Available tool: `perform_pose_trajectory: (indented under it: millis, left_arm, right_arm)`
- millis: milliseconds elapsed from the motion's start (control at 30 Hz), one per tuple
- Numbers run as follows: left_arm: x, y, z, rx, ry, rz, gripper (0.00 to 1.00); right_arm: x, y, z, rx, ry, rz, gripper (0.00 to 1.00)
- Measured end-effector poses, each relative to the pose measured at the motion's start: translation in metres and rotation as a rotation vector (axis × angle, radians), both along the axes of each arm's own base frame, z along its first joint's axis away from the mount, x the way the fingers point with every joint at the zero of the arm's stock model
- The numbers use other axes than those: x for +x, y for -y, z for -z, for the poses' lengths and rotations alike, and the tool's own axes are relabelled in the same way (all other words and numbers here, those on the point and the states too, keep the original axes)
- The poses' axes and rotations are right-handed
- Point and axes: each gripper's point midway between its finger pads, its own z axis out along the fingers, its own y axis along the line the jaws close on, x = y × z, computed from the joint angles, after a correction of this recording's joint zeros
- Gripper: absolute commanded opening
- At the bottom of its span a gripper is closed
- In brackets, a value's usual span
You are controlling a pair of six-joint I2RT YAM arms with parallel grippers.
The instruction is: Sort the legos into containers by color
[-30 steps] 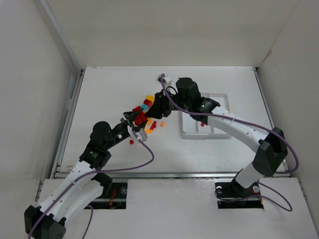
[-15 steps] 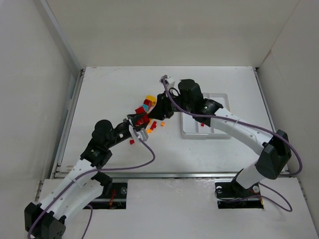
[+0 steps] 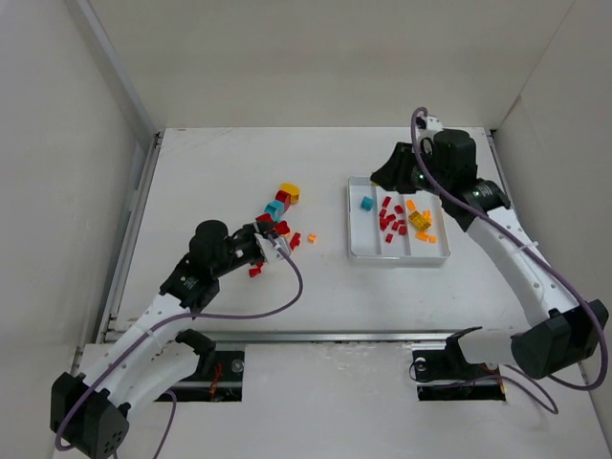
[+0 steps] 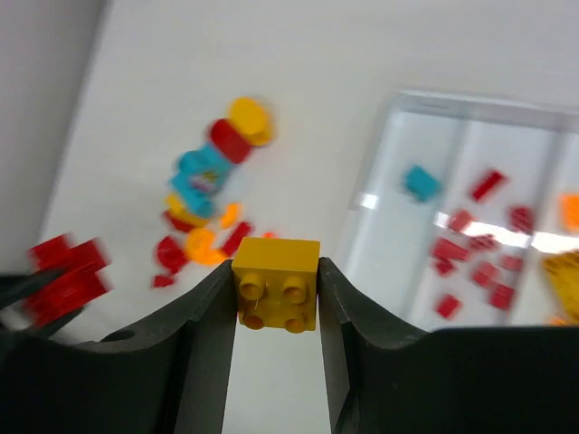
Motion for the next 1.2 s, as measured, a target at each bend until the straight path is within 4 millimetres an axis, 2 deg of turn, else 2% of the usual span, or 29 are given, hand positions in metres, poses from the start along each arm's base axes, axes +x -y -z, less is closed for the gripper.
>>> perform_pose_trajectory:
  millis: [67,100,133,167,200,300,433,600,633,800,1067,1200]
  left_arm:
    - [-0.001,0.000,0.000,-0.005,-0.004,0.000,0.00]
    - [-0.001,0.001,-0.001,-0.007,-0.003,0.003,0.00]
    - [-0.002,0.001,-0.002,-0.011,-0.003,0.004,0.00]
    - [-0.002,0.001,-0.003,-0.014,-0.003,0.005,0.00]
    - [-0.003,0.001,-0.004,-0.017,-0.001,0.005,0.00]
    - [-0.004,0.001,-0.007,-0.029,0.000,0.007,0.00]
    - [-0.006,0.002,-0.009,-0.042,-0.002,0.013,0.00]
    - [-0.008,0.002,-0.015,-0.056,0.014,0.018,0.00]
    - [-0.009,0.002,-0.017,-0.059,0.019,0.019,0.00]
    - [-0.010,0.002,-0.021,-0.067,0.032,0.022,0.00]
    - [-0.010,0.002,-0.025,-0.077,0.046,0.024,0.00]
    - [-0.011,0.002,-0.026,-0.082,0.043,0.024,0.00]
  right_arm:
    - [0.011,0.030,0.019,-0.071,-0.041,0.134,0.00]
    - [0.014,0.045,0.035,-0.118,-0.078,0.194,0.00]
    - [0.017,0.059,0.052,-0.168,-0.119,0.250,0.00]
    - [0.020,0.080,0.080,-0.243,-0.188,0.322,0.04]
    - [0.020,0.085,0.089,-0.264,-0.210,0.338,0.06]
    - [0.016,0.116,0.142,-0.388,-0.343,0.419,0.09]
    - [0.010,0.133,0.180,-0.500,-0.442,0.450,0.12]
    - [0.013,0.145,0.203,-0.558,-0.494,0.464,0.21]
    - [0.014,0.148,0.204,-0.563,-0.498,0.471,0.24]
    - [0.025,0.160,0.207,-0.585,-0.499,0.488,0.28]
    - [0.057,0.158,0.224,-0.620,-0.503,0.462,0.28]
    - [0.085,0.154,0.225,-0.623,-0.484,0.461,0.42]
